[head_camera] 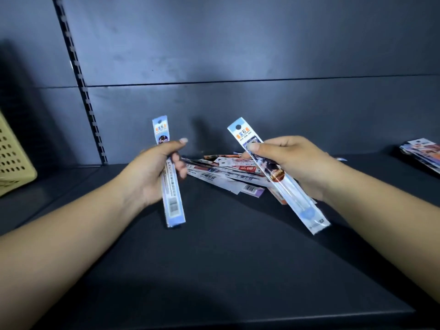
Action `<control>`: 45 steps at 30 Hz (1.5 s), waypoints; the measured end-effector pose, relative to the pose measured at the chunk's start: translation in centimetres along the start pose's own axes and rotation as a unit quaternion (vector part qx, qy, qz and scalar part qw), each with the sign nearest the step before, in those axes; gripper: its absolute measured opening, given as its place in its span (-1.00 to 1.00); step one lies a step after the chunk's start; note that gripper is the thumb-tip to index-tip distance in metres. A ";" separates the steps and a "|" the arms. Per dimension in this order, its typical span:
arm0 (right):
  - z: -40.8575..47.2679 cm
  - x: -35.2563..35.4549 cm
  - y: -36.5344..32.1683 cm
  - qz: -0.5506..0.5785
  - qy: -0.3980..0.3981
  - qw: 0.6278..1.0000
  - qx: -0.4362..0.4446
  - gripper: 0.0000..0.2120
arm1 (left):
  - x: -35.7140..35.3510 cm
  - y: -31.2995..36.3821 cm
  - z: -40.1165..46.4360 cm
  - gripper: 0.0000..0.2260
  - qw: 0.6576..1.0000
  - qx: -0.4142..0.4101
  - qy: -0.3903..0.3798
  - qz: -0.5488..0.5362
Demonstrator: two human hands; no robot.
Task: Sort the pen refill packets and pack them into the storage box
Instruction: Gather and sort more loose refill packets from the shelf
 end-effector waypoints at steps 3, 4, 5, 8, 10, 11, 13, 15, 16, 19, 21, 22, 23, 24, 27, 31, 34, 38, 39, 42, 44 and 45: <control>0.1 0.2 0.0 0.061 0.023 0.998 0.003 -0.87 | -0.2 -0.8 0.1 -0.71 0.998 0.047 -0.039 0.021; 0.2 0.3 0.0 0.083 0.030 0.996 0.002 -0.88 | -0.5 -1.0 -0.1 -0.76 0.996 0.062 -0.066 0.014; 0.3 0.3 0.0 0.108 0.035 0.994 -0.002 -0.89 | -0.9 -1.0 -0.4 -0.84 0.993 0.071 -0.093 0.003; 0.8 -1.0 -0.3 0.171 0.036 0.985 -0.002 -0.86 | -2.7 -1.2 -1.7 -0.91 0.982 0.077 -0.169 -0.022; 1.3 -2.4 -0.5 0.200 0.030 0.979 -0.005 -0.84 | -4.2 -1.5 -2.5 -0.76 0.974 0.069 -0.217 -0.007; 1.5 -3.0 -0.6 0.208 0.028 0.978 -0.013 -0.83 | -4.9 -1.6 -3.0 -0.72 0.968 0.066 -0.243 0.004; 1.8 -3.7 -0.6 0.198 0.039 0.979 -0.020 -0.77 | -5.6 -1.6 -3.7 -0.69 0.960 0.065 -0.273 0.012; 2.0 -3.7 -0.5 0.182 0.049 0.982 -0.017 -0.74 | -5.9 -1.5 -4.0 -0.67 0.955 0.076 -0.285 0.003; 2.0 -3.7 -0.4 0.184 0.044 0.982 -0.014 -0.73 | -5.9 -1.4 -4.1 -0.66 0.954 0.081 -0.288 -0.004; 1.7 -4.8 0.0 0.176 -0.004 0.984 -0.016 -0.78 | -6.3 -1.4 -4.8 -0.69 0.945 0.089 -0.314 -0.008; 2.1 -4.8 0.2 0.167 -0.023 0.985 -0.027 -0.76 | -6.6 -1.4 -5.0 -0.76 0.941 0.089 -0.326 -0.015; 2.4 -4.2 0.3 0.149 -0.020 0.988 -0.029 -0.72 | -6.5 -1.3 -4.8 -0.77 0.944 0.085 -0.318 -0.019; 2.9 -3.1 0.4 0.106 -0.003 0.994 -0.024 -0.69 | -6.2 -1.1 -4.5 -0.78 0.951 0.074 -0.300 -0.021; 3.2 -1.6 0.4 0.036 0.020 0.999 -0.013 -0.70 | -5.8 -0.9 -4.2 -0.81 0.960 0.053 -0.276 -0.019; 3.3 1.7 1.3 -0.171 0.026 0.985 0.016 -0.76 | -4.1 0.8 -3.2 -0.82 0.981 -0.049 -0.188 -0.004; 3.6 1.2 4.0 -0.307 -0.054 0.950 -0.033 -0.65 | -2.5 2.6 -2.5 -0.78 0.981 -0.152 -0.112 0.034; 4.7 -0.2 5.8 -0.474 -0.075 0.876 -0.047 -0.58 | -2.2 2.3 -2.1 -0.78 0.980 -0.159 -0.109 0.056; 4.9 -0.9 6.0 -0.528 -0.062 0.846 -0.047 -0.39 | -2.9 0.4 -1.9 -0.80 0.977 -0.133 -0.140 0.094; 4.9 -0.9 5.9 -0.508 -0.056 0.859 -0.043 -0.42 | -3.0 0.3 -1.9 -0.79 0.977 -0.128 -0.143 0.092; 5.1 -0.1 5.6 -0.445 -0.029 0.895 -0.027 -0.62 | -2.8 0.8 -1.8 -0.78 0.977 -0.132 -0.143 0.084; 4.8 0.1 4.8 -0.420 -0.005 0.907 -0.006 -0.74 | -2.2 1.2 -1.7 -0.78 0.978 -0.134 -0.140 0.072; 4.5 0.2 4.2 -0.414 0.009 0.910 0.001 -0.75 | -1.9 1.4 -1.5 -0.77 0.980 -0.133 -0.135 0.066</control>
Point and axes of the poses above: each hand's wrist, its own z-axis towards the middle knuckle, its own x-axis out of the back of the hand, y = z × x, the point moved 7 cm from there along z, towards the middle knuckle, and after that the axes turned 4 degrees about z, right-handed, at the moved point
